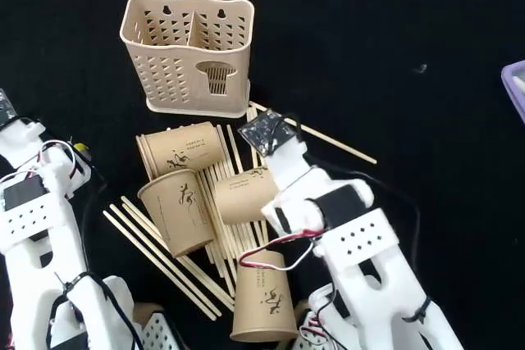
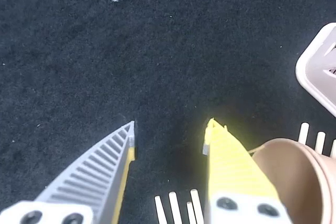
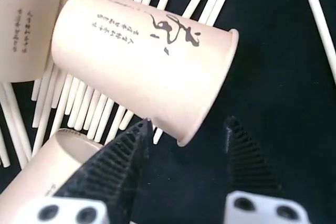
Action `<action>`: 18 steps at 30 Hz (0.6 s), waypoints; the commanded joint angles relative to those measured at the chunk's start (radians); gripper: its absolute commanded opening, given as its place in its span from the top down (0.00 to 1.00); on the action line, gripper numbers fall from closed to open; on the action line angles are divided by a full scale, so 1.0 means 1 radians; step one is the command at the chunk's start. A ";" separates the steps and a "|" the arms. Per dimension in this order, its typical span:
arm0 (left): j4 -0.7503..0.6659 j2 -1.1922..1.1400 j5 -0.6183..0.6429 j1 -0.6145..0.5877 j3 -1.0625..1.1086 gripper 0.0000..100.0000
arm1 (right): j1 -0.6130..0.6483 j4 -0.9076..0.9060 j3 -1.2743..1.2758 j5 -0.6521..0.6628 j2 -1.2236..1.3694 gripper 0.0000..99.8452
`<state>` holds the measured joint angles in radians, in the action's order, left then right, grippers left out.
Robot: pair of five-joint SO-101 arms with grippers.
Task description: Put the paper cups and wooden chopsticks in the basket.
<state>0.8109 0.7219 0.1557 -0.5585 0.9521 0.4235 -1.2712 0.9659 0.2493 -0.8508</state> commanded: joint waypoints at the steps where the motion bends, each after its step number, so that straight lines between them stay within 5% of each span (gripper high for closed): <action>1: -0.012 0.029 0.006 0.012 -0.007 0.79 | 0.043 0.038 0.015 0.031 -0.033 0.79; 9: -0.012 0.031 0.006 0.005 -0.007 0.79 | 0.256 0.021 0.045 0.077 -0.039 0.81; 18: -0.012 0.029 0.006 0.008 -0.007 0.79 | 0.160 -0.087 -0.104 0.081 -0.041 0.98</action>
<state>0.8109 0.7219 0.1557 -0.5585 0.9521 0.6613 -1.3065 0.9904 0.3184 -0.8615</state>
